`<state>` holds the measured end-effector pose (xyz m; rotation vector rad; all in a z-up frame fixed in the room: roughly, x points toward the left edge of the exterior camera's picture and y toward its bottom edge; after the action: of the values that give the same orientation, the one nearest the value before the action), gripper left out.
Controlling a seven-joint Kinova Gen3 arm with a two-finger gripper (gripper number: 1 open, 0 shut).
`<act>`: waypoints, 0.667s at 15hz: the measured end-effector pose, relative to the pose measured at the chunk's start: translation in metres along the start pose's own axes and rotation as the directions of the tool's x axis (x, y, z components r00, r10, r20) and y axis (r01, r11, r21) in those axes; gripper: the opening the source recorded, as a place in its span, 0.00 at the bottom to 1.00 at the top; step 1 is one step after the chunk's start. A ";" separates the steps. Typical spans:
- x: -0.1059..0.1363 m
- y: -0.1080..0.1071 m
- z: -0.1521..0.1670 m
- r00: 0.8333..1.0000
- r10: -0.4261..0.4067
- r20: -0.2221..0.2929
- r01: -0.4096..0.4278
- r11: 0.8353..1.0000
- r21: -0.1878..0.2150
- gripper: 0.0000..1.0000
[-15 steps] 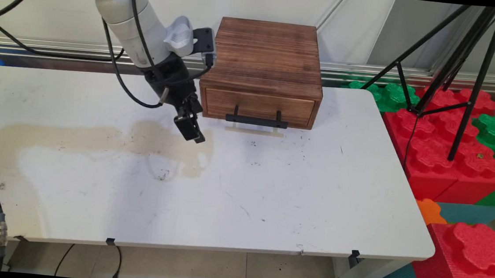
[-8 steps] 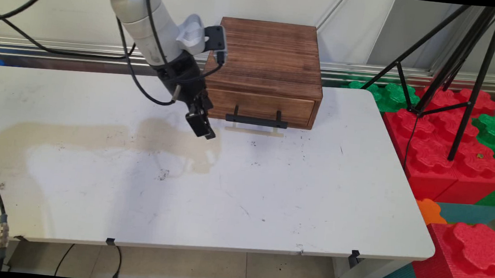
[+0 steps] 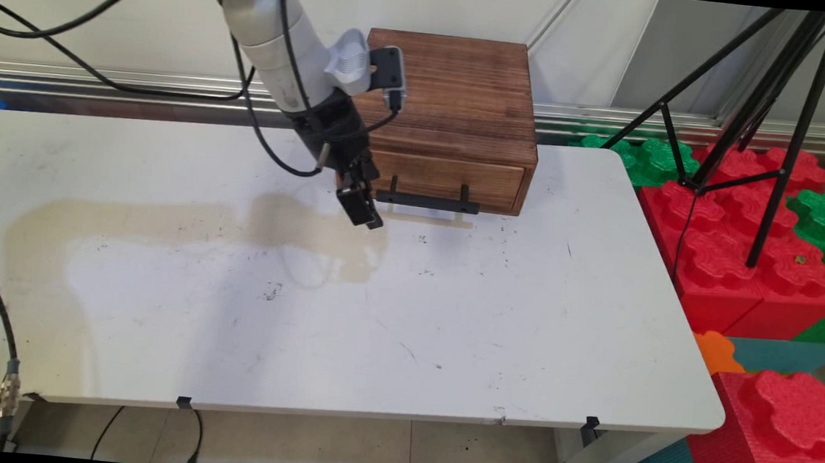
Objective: Open the drawer
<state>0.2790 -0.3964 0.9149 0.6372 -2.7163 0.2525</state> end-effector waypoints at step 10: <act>0.021 -0.018 0.030 0.996 0.086 0.002 -0.086 0.996 0.001 1.00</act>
<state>0.2612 -0.4281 0.8968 0.5220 -2.7491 0.2748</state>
